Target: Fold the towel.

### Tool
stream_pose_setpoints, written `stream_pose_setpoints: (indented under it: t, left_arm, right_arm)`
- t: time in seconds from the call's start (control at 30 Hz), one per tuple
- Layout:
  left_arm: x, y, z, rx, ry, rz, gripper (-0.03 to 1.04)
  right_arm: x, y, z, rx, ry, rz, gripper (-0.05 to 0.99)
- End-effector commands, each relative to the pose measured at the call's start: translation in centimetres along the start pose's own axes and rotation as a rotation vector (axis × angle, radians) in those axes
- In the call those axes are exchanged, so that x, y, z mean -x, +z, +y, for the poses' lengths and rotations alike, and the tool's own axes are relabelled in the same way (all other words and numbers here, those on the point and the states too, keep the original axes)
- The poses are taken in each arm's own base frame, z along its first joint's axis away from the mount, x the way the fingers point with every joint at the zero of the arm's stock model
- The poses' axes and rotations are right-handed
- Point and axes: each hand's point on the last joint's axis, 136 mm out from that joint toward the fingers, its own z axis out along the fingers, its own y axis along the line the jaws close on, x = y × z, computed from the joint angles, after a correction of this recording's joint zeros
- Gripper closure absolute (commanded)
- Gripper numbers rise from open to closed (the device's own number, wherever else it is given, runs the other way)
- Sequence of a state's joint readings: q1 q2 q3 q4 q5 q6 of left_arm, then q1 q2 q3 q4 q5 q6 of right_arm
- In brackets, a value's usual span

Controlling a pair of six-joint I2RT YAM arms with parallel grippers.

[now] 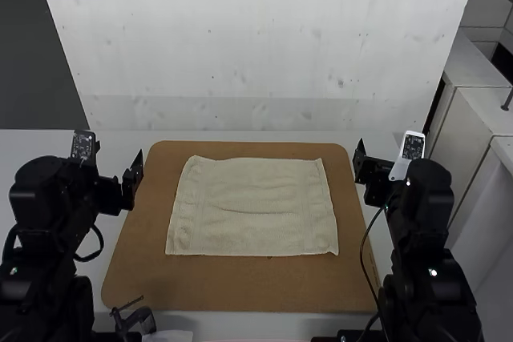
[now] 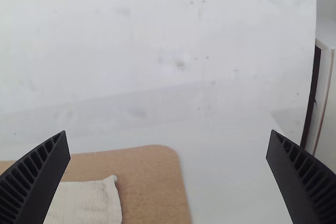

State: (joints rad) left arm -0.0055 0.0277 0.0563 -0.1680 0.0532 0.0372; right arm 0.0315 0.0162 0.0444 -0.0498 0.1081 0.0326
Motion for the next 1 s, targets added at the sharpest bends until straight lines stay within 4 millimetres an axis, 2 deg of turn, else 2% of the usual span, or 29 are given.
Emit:
stream_pose_setpoints:
  t: [0.0,0.47,0.83,0.97]
  left_arm:
    - [0.7,-0.2,0.9,0.044,-0.048,-0.023,0.04]
    - [0.6,-0.2,0.9,0.046,-0.048,-0.022,0.04]
    - [0.9,-0.4,1.7,0.093,-0.043,-0.034,0.04]
    - [2.1,-1.1,1.1,0.055,-0.04,-0.017,0.03]
  right_arm:
    - [0.8,-0.3,1.9,0.103,-0.001,-0.021,-0.02]
    - [0.8,-0.3,1.9,0.103,-0.001,-0.021,-0.02]
    - [0.9,-0.3,1.6,0.084,-0.001,-0.023,-0.02]
    - [0.2,-0.4,1.8,0.097,-0.008,0.026,-0.02]
